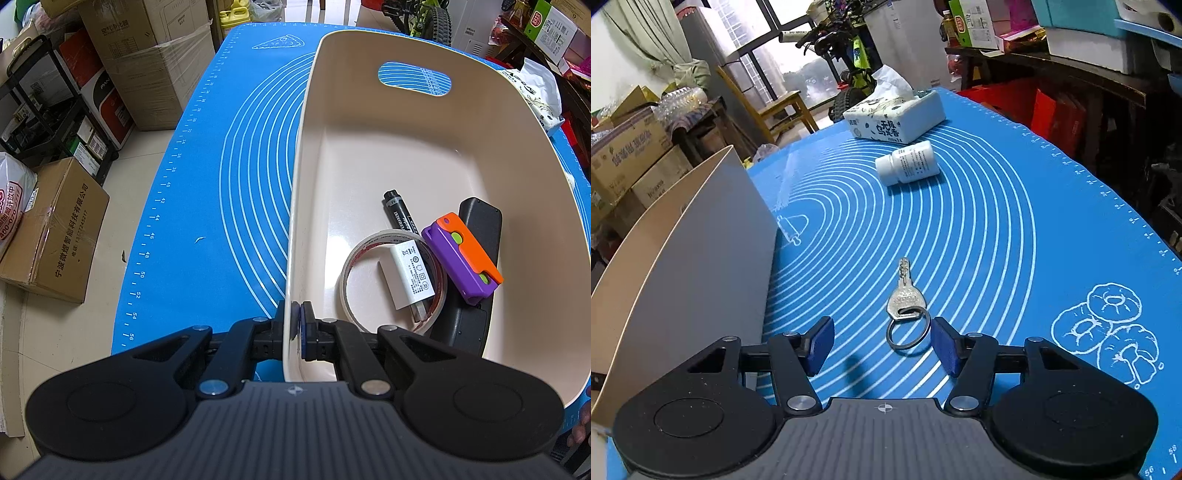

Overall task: Organize rigid objects
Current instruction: 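Move the right tool to the silver key and close on it, then carry the silver key into the basket and open the right tool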

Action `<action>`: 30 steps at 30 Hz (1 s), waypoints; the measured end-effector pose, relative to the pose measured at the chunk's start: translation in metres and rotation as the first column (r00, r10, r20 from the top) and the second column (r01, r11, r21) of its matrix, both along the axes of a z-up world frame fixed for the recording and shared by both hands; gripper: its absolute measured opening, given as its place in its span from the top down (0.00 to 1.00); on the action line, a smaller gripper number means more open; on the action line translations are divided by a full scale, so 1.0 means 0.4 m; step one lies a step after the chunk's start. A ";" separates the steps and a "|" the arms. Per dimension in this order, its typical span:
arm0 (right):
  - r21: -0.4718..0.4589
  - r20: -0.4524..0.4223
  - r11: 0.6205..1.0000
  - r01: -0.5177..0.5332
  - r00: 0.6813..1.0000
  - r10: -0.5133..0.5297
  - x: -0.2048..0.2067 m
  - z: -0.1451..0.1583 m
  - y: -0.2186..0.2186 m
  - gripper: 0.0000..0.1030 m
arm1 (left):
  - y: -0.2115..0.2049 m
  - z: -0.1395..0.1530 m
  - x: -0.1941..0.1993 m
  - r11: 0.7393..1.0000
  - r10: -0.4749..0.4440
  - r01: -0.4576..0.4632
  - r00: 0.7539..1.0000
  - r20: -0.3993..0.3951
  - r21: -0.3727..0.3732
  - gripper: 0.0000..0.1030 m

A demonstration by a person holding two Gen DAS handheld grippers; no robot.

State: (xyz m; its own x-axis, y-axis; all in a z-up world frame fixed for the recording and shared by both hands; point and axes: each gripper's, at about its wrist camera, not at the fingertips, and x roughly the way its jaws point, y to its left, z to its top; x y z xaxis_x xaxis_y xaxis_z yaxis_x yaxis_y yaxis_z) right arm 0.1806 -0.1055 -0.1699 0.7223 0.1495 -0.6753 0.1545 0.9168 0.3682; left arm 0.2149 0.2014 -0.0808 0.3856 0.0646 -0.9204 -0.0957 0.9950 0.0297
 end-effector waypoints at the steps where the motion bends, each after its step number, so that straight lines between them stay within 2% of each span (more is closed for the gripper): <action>1: 0.004 0.007 1.000 -0.001 1.000 0.001 0.001 0.001 0.001 0.37 | 0.000 0.000 0.000 1.000 0.000 0.000 1.000 0.000 0.000 0.93; 6: -0.026 0.034 0.999 -0.025 0.999 0.026 0.015 0.009 0.022 0.39 | 0.000 -0.001 0.000 1.000 0.000 0.000 1.000 0.000 0.000 0.93; 9: -0.098 -0.003 0.995 -0.021 1.000 0.021 0.033 0.004 0.041 0.43 | 0.000 0.000 0.000 1.000 -0.001 0.001 1.000 0.000 0.000 0.93; 13: -0.097 -0.025 0.995 0.014 1.000 -0.016 0.039 0.008 0.038 0.43 | 0.000 -0.001 0.000 1.000 -0.001 0.001 1.000 0.000 0.001 0.93; 16: -0.084 -0.024 0.996 0.025 0.999 -0.027 0.040 0.008 0.033 0.55 | -0.001 -0.001 0.000 1.000 0.000 0.000 1.000 0.000 0.000 0.93; 18: -0.099 -0.024 0.995 0.032 0.999 -0.034 0.039 0.007 0.035 0.59 | -0.001 -0.001 0.000 1.000 0.000 0.000 1.000 0.000 0.000 0.93; 20: -0.121 -0.026 0.992 0.041 0.999 -0.044 0.039 0.005 0.036 0.72 | 0.000 -0.001 0.000 1.000 -0.001 0.001 1.000 0.000 0.000 0.93; 25: -0.109 -0.031 0.992 0.059 0.998 -0.062 0.041 0.003 0.016 0.86 | -0.001 -0.001 0.000 1.000 -0.001 0.001 1.000 0.000 0.001 0.93; 30: -0.150 -0.008 0.989 0.001 1.000 -0.002 0.043 0.023 0.036 0.88 | 0.000 -0.002 0.000 1.000 -0.001 0.001 1.000 0.000 0.001 0.93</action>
